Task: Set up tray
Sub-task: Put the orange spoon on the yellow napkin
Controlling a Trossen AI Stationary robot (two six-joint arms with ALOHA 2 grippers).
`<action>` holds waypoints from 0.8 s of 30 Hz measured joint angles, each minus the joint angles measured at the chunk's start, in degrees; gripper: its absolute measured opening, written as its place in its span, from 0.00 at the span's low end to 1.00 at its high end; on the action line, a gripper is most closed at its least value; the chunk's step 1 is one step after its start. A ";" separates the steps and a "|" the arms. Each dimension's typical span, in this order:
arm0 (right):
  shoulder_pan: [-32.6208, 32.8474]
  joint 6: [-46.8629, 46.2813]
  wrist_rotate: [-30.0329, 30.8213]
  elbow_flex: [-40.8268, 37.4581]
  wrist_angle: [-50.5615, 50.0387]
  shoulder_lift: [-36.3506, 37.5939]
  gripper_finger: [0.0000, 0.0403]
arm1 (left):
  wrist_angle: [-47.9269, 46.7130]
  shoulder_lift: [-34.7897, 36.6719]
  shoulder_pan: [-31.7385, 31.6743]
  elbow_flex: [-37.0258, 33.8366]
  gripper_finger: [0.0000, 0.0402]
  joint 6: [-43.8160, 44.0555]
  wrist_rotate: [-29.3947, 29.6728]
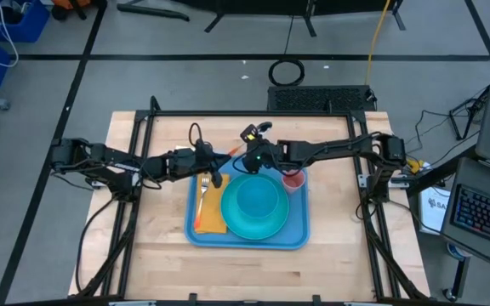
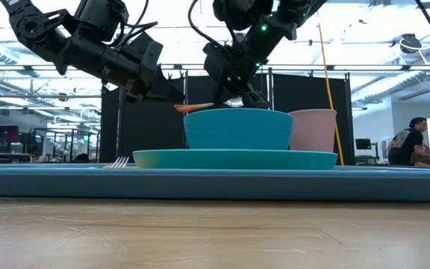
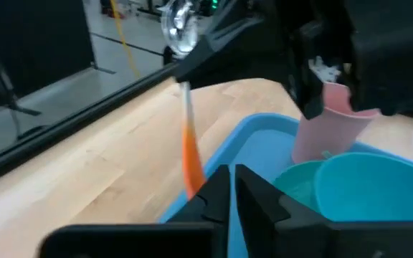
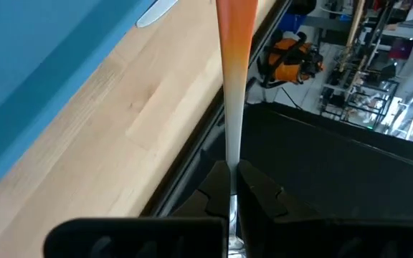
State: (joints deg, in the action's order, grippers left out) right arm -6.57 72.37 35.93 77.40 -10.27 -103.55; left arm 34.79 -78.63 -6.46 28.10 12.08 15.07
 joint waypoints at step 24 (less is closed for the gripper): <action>1.07 0.31 -0.25 -0.01 3.26 0.00 0.00 | -1.27 0.00 -0.76 0.00 0.02 0.48 0.74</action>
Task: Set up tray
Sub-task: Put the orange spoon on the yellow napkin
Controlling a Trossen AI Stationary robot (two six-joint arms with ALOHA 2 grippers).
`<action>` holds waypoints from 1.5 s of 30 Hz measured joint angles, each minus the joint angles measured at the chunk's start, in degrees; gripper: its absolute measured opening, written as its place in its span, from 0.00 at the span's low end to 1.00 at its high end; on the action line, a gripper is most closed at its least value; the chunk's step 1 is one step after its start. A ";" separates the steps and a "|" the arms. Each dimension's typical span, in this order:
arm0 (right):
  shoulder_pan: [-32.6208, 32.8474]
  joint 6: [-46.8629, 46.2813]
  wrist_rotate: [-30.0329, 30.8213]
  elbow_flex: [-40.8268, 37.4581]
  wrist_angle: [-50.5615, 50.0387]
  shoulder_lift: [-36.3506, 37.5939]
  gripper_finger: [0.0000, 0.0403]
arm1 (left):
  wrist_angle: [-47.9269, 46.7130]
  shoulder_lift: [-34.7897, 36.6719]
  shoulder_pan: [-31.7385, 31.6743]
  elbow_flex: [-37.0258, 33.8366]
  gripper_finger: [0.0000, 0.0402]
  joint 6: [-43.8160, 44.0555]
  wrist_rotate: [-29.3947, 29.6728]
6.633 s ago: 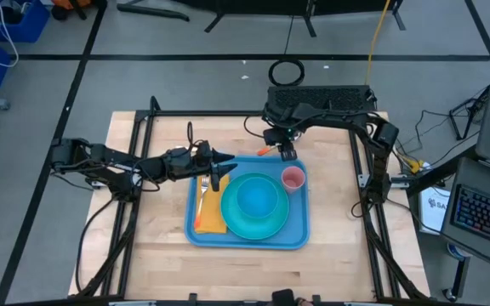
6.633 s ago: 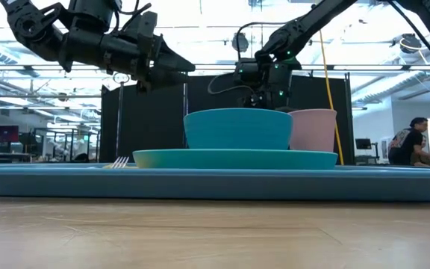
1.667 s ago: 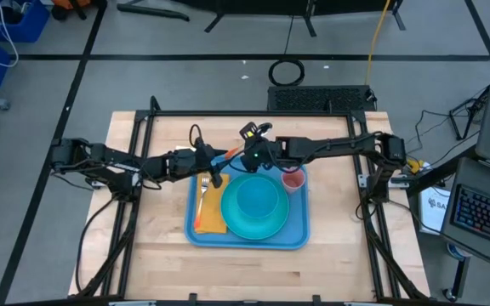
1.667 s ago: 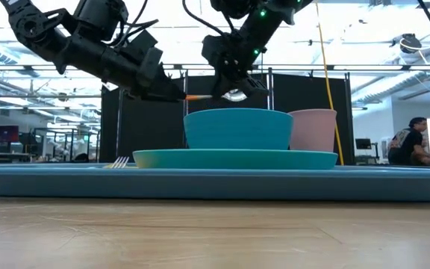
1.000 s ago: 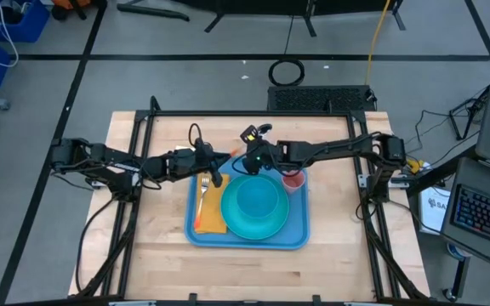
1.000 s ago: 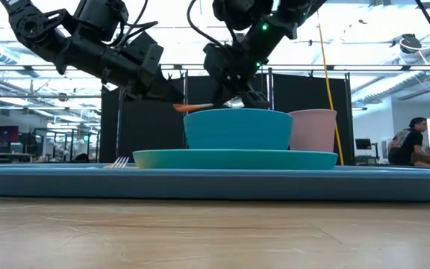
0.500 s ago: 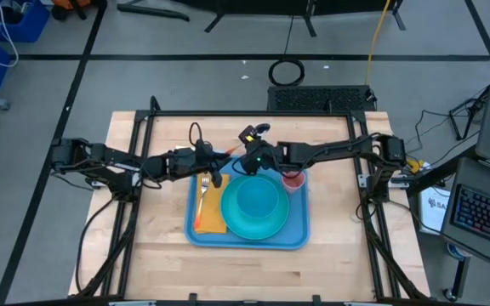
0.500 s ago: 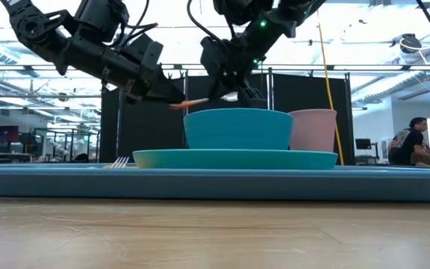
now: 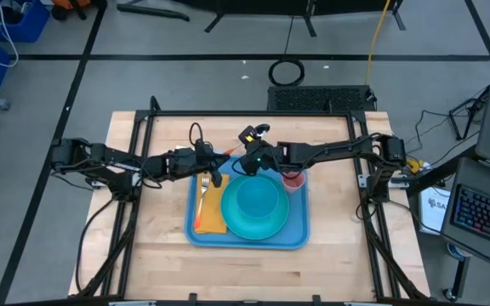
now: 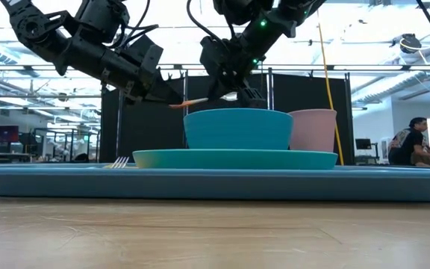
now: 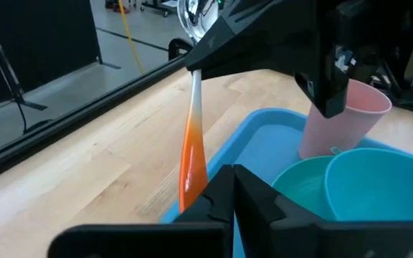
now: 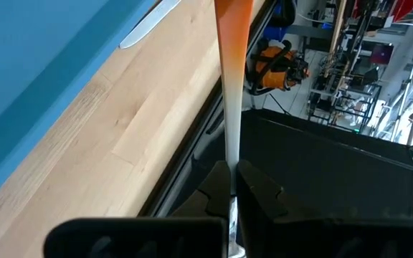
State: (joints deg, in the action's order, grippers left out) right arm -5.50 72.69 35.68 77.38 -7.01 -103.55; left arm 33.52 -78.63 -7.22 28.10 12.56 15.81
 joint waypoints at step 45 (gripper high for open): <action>0.39 4.03 3.30 -3.30 5.76 0.04 0.00 | -0.44 0.02 3.76 -0.04 0.46 -3.94 9.49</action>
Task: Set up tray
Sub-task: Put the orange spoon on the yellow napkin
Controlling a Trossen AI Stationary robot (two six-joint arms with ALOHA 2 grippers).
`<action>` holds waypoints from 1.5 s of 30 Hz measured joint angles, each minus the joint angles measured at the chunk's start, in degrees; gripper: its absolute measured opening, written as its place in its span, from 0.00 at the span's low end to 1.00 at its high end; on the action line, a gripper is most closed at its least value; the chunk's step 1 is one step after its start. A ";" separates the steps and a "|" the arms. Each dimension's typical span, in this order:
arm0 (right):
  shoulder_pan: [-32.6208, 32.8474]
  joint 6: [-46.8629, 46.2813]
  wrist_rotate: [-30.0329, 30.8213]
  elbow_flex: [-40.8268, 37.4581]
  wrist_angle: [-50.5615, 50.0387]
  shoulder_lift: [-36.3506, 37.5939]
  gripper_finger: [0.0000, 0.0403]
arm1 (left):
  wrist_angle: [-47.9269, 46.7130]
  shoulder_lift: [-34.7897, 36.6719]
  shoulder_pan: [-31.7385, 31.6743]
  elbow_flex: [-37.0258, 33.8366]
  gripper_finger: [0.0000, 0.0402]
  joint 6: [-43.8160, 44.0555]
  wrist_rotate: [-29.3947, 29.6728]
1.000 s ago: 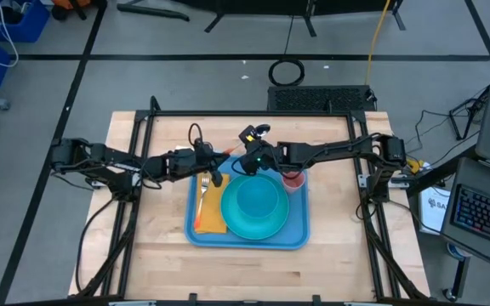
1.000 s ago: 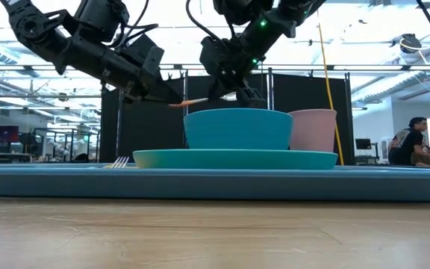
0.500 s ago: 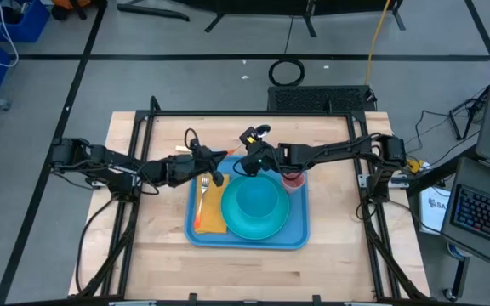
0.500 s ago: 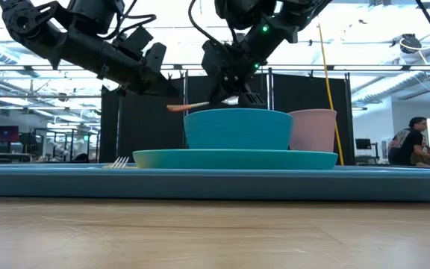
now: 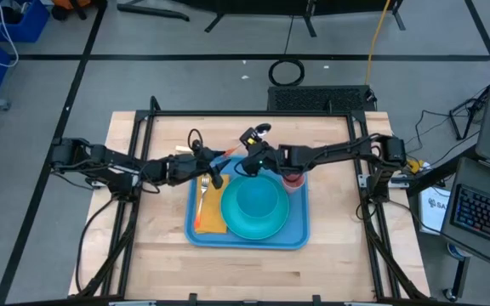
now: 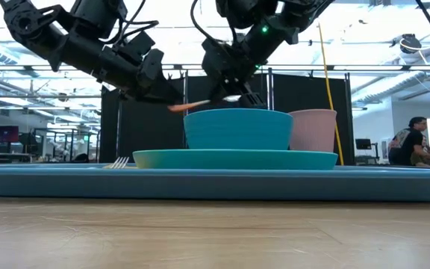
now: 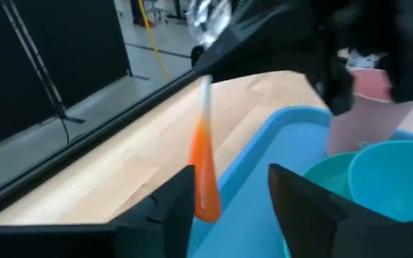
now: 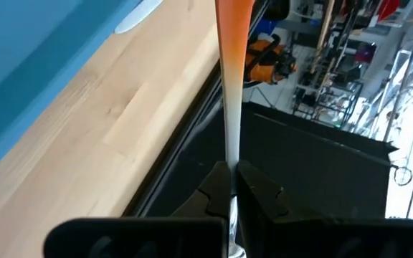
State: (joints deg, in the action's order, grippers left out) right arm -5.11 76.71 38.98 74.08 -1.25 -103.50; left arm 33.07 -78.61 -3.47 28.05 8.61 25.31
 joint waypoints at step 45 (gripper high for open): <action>0.66 1.37 -2.82 -2.23 4.22 0.13 0.00 | -2.55 -0.06 -1.40 -0.04 0.01 1.46 -3.24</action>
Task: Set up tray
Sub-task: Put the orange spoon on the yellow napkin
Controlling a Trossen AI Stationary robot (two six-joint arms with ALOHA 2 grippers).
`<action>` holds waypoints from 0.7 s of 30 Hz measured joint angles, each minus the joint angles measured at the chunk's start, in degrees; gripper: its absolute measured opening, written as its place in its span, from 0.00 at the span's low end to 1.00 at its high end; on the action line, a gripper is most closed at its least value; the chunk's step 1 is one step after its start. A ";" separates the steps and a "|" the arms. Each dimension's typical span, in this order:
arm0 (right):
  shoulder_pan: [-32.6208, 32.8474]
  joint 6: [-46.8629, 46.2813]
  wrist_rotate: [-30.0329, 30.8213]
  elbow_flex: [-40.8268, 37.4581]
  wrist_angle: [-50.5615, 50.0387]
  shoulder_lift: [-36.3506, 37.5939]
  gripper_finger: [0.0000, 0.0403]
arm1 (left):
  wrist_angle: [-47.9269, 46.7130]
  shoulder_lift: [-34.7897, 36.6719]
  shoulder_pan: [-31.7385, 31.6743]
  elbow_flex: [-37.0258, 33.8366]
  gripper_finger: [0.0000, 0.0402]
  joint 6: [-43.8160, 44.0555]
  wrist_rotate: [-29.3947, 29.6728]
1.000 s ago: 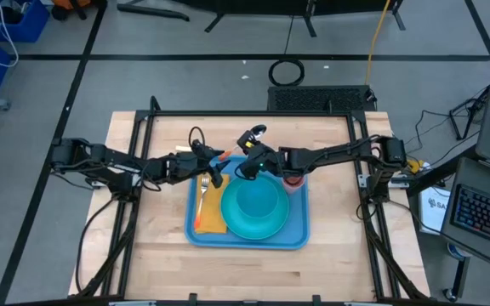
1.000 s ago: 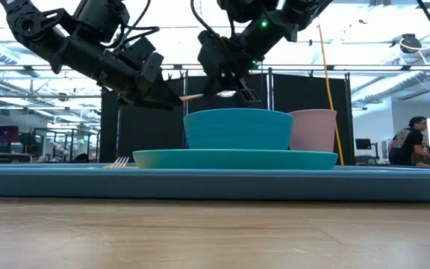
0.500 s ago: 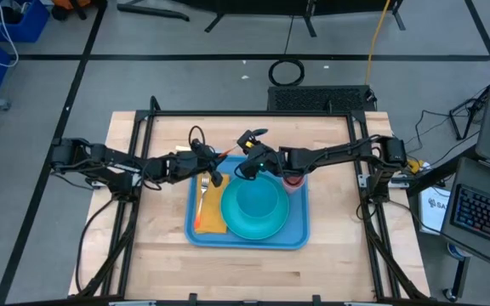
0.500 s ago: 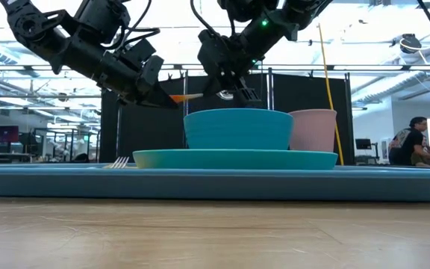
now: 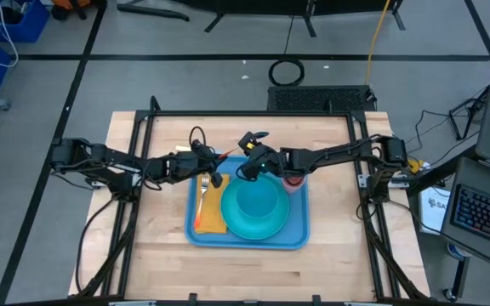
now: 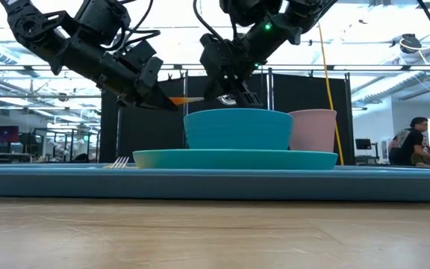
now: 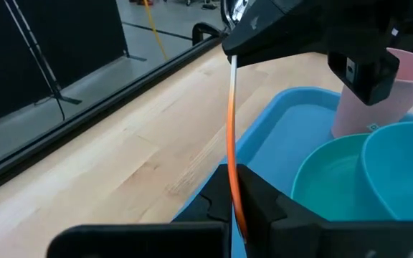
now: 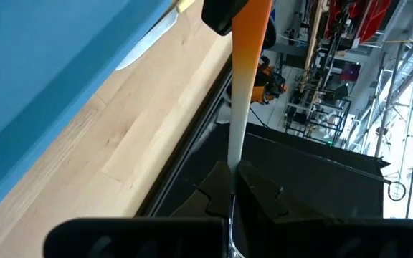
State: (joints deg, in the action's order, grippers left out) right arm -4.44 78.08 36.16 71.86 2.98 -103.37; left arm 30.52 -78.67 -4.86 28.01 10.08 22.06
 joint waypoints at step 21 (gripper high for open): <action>-1.51 -4.09 -0.46 -0.37 2.78 -0.20 0.10 | 0.36 0.09 0.17 0.11 0.01 1.63 0.42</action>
State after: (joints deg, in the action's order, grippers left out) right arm -5.96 74.00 35.70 71.48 5.76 -103.57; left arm 30.89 -78.59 -4.69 28.12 11.70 22.48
